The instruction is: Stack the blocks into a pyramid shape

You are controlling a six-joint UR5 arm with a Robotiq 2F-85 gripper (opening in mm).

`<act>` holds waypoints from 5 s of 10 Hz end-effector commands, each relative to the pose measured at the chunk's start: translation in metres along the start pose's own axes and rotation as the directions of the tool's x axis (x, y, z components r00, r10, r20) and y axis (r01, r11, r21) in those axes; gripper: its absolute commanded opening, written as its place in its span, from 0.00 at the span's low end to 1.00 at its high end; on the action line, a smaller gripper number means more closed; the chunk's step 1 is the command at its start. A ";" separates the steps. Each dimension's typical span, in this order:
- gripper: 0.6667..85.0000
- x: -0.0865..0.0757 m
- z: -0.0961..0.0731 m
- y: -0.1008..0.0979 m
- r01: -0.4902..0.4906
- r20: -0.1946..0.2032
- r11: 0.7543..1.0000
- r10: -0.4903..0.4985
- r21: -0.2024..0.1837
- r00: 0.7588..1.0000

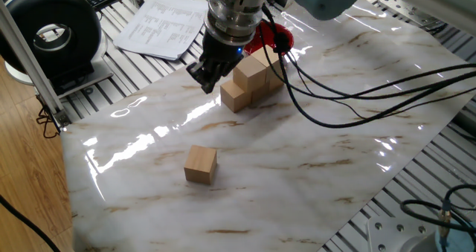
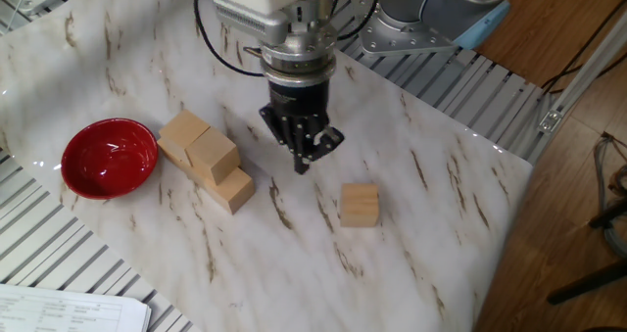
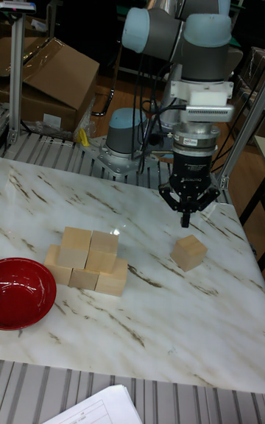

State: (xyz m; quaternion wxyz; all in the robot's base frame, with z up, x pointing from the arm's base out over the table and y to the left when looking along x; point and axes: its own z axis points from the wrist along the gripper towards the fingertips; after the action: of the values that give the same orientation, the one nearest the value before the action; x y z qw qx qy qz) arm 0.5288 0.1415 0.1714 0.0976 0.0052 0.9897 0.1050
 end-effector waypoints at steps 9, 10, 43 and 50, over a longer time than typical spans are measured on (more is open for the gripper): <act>0.00 0.019 0.034 0.095 0.169 -0.043 0.976 -0.165 0.134 0.985; 0.00 0.016 0.036 0.101 0.209 -0.035 0.966 -0.206 0.155 0.978; 0.00 0.080 0.093 0.036 0.468 -0.110 0.834 -0.456 0.292 0.883; 0.00 0.095 0.099 0.051 0.435 -0.129 0.874 -0.416 0.217 0.900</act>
State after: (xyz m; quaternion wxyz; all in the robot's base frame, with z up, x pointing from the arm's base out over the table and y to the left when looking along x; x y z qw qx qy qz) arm 0.4557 0.2082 0.0700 0.0826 -0.2129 0.9720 -0.0553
